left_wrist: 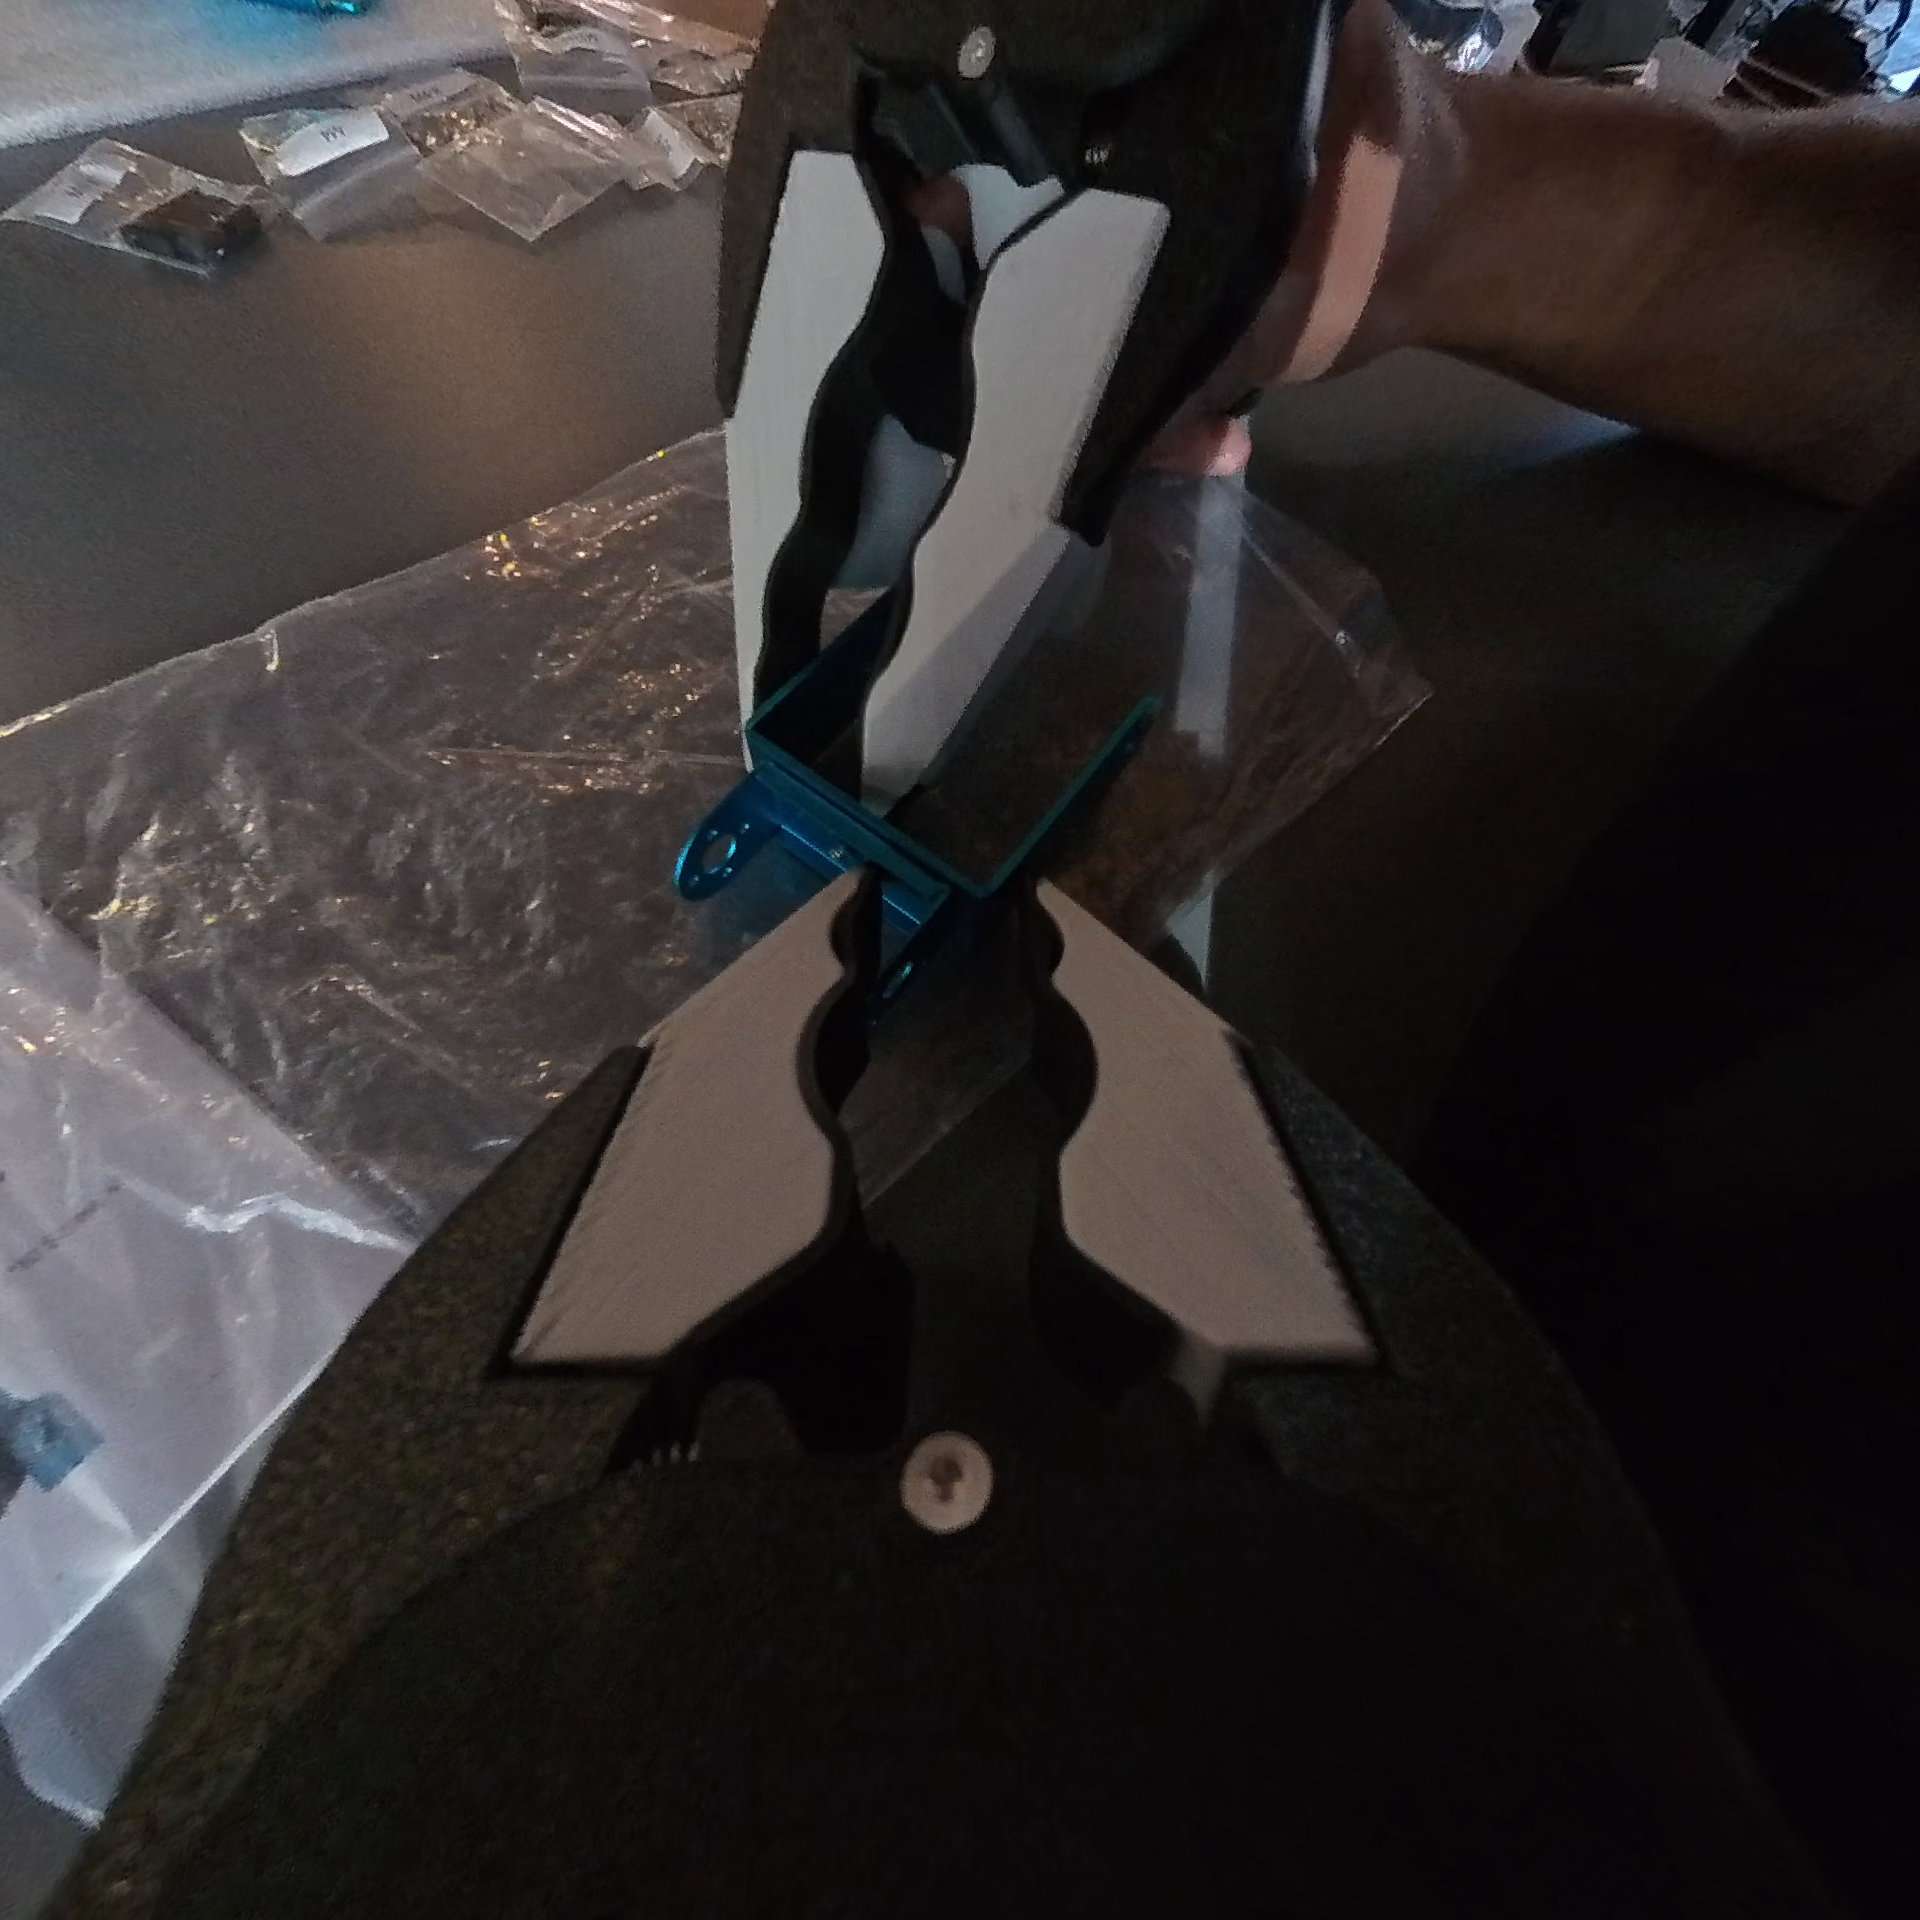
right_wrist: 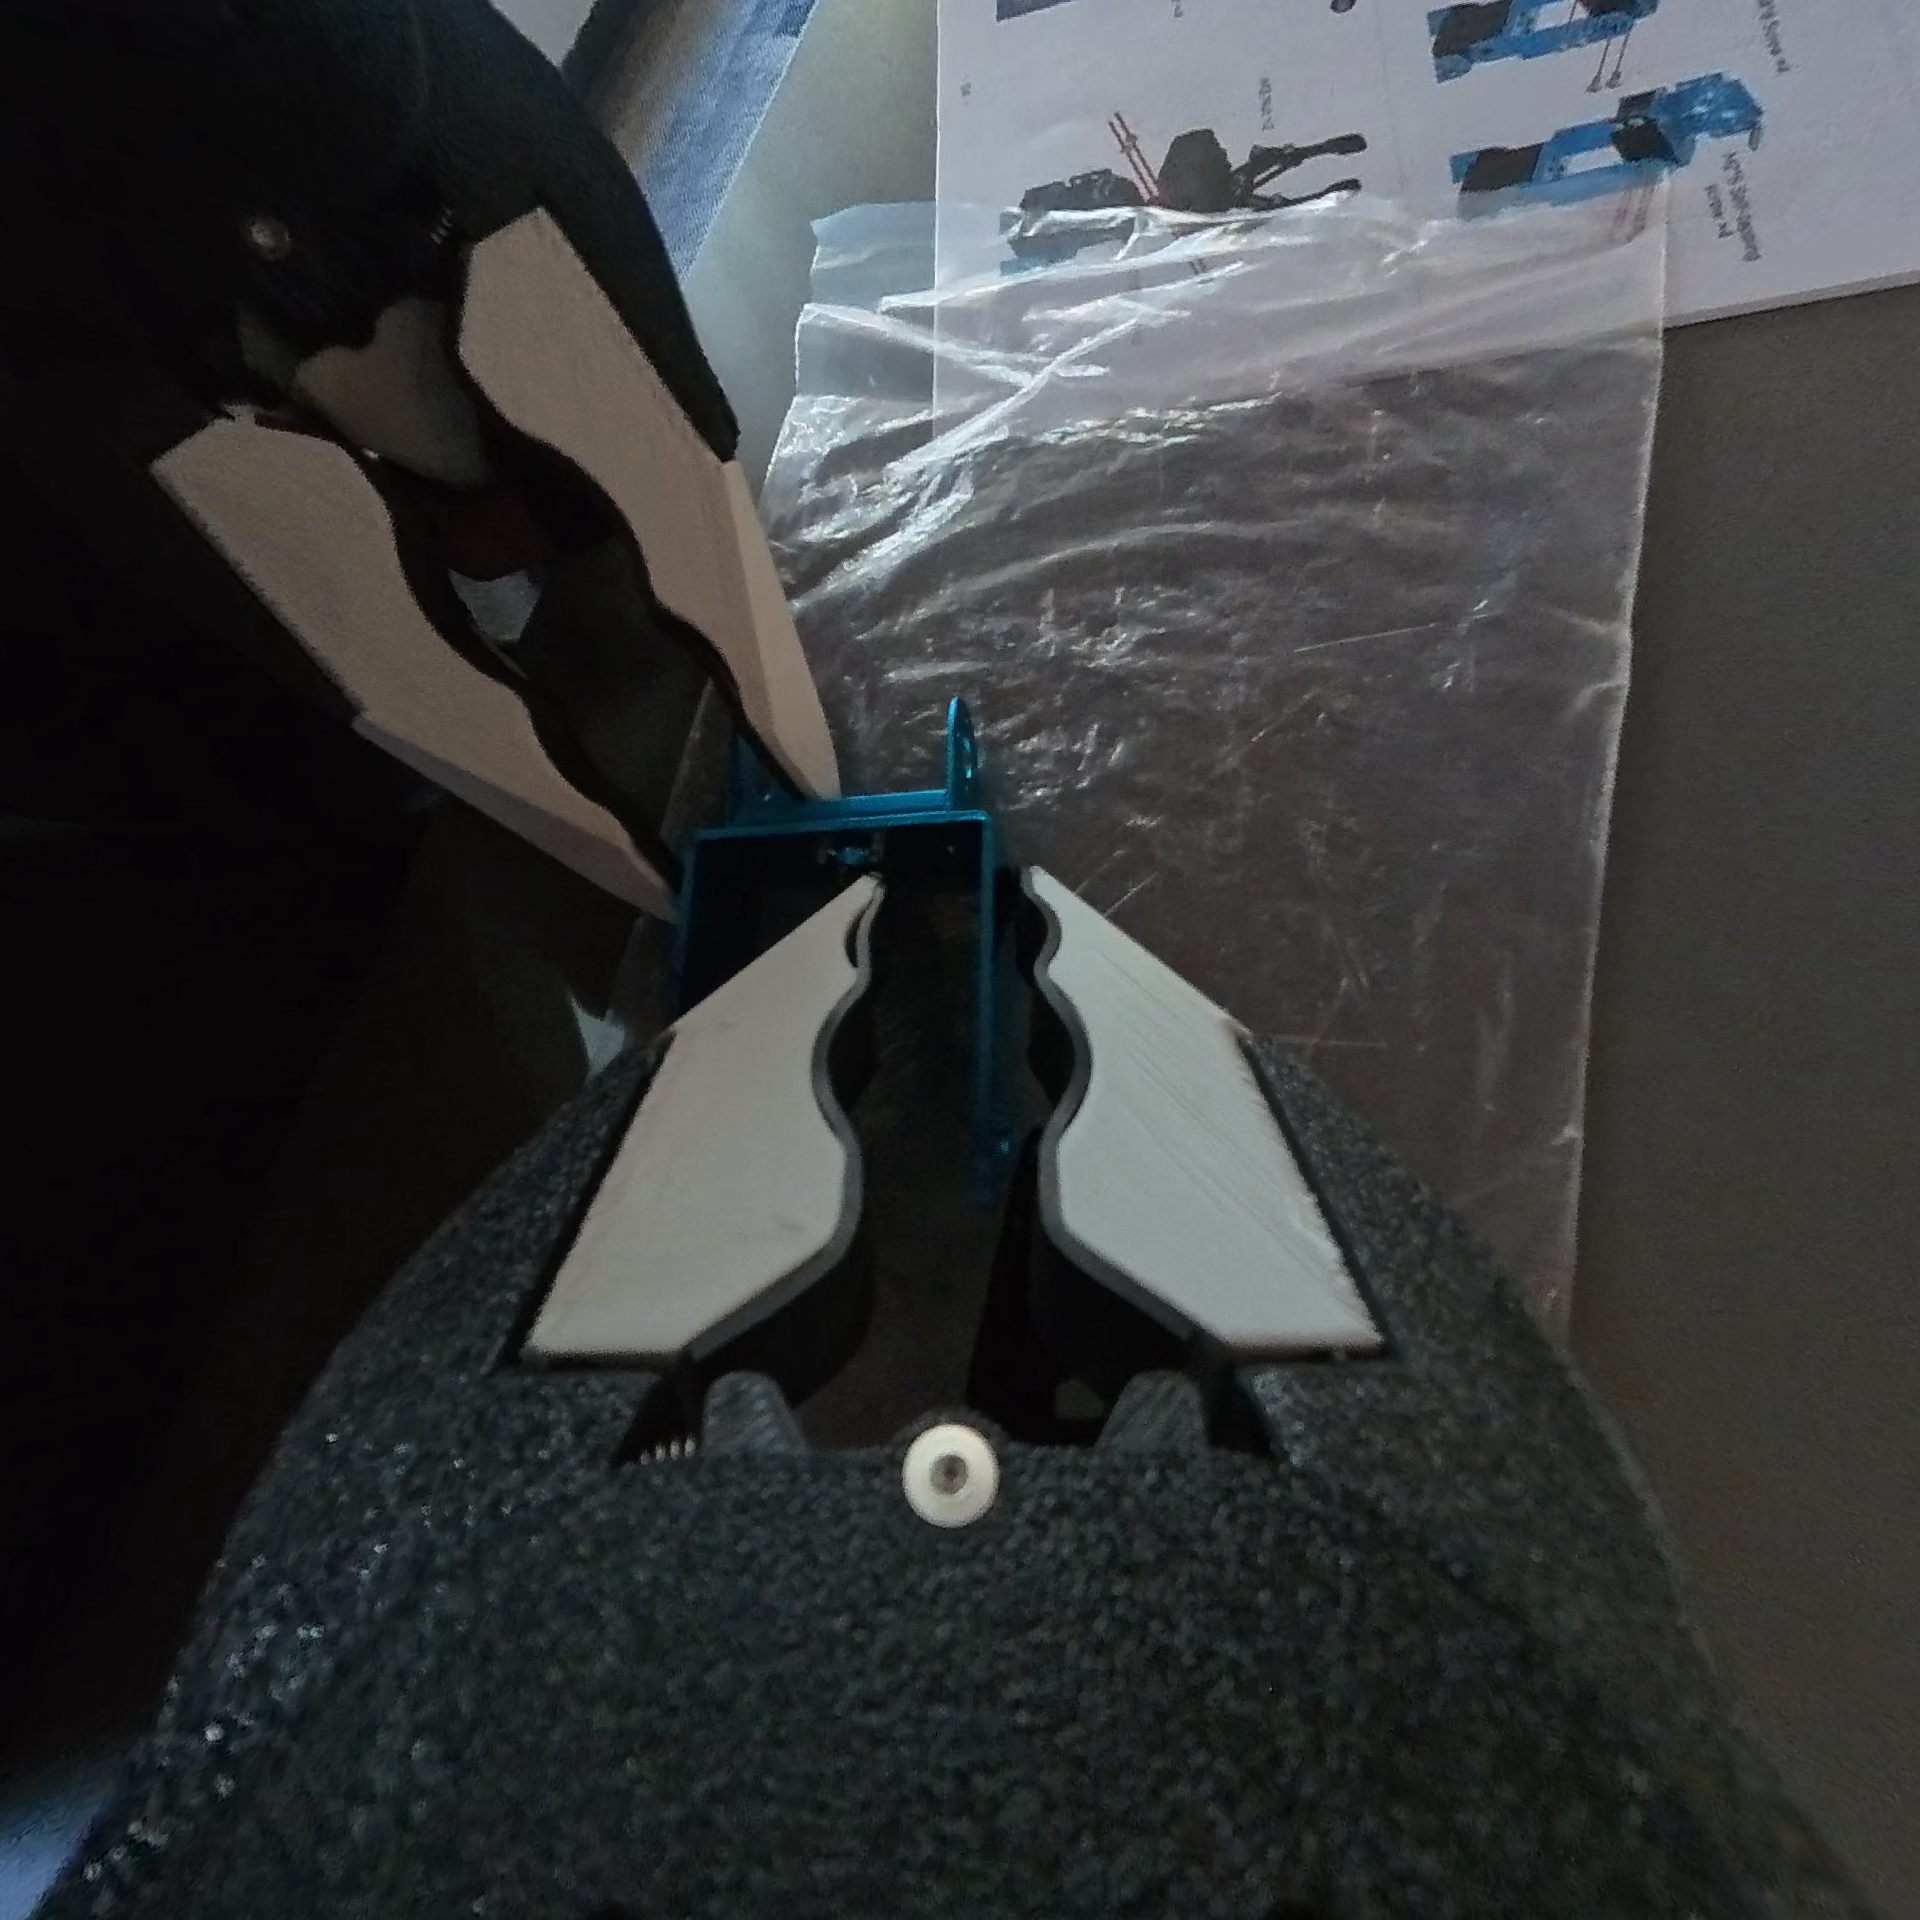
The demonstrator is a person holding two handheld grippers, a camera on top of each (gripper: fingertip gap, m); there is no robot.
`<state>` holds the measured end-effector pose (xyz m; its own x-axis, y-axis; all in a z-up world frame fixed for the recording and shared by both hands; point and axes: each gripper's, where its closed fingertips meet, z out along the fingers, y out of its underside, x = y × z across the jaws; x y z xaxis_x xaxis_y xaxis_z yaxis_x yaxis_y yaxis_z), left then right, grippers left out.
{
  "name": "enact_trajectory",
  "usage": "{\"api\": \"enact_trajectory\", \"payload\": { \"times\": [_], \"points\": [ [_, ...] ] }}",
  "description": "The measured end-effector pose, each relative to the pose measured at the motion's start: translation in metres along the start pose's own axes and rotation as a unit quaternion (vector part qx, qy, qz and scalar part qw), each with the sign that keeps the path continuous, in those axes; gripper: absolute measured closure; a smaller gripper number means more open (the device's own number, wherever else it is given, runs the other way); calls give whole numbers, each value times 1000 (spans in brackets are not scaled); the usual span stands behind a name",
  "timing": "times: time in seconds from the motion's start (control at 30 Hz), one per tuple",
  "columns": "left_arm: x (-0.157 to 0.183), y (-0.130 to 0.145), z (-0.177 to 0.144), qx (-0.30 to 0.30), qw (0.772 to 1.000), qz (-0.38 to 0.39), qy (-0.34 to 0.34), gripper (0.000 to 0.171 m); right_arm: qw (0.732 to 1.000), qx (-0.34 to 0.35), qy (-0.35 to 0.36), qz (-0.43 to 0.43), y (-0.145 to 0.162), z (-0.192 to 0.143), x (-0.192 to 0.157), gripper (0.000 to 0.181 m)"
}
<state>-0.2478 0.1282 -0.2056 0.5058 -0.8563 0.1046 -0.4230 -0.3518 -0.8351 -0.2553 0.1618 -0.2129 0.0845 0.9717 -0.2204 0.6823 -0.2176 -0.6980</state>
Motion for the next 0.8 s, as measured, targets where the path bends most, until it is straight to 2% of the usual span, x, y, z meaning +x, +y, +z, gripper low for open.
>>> {"api": "enact_trajectory", "payload": {
  "times": [0.2,0.4,0.8],
  "points": [
    [0,0,0,2,1000,-4,1,146,1000,1,-7,-3,0,0,-3,148],
    [0,0,0,0,1000,5,-7,147,1000,-1,22,-18,-1,2,0,155],
    [-1,1,1,1,1000,9,-14,147,1000,3,-3,19,-2,1,-1,156]
  ]
}}
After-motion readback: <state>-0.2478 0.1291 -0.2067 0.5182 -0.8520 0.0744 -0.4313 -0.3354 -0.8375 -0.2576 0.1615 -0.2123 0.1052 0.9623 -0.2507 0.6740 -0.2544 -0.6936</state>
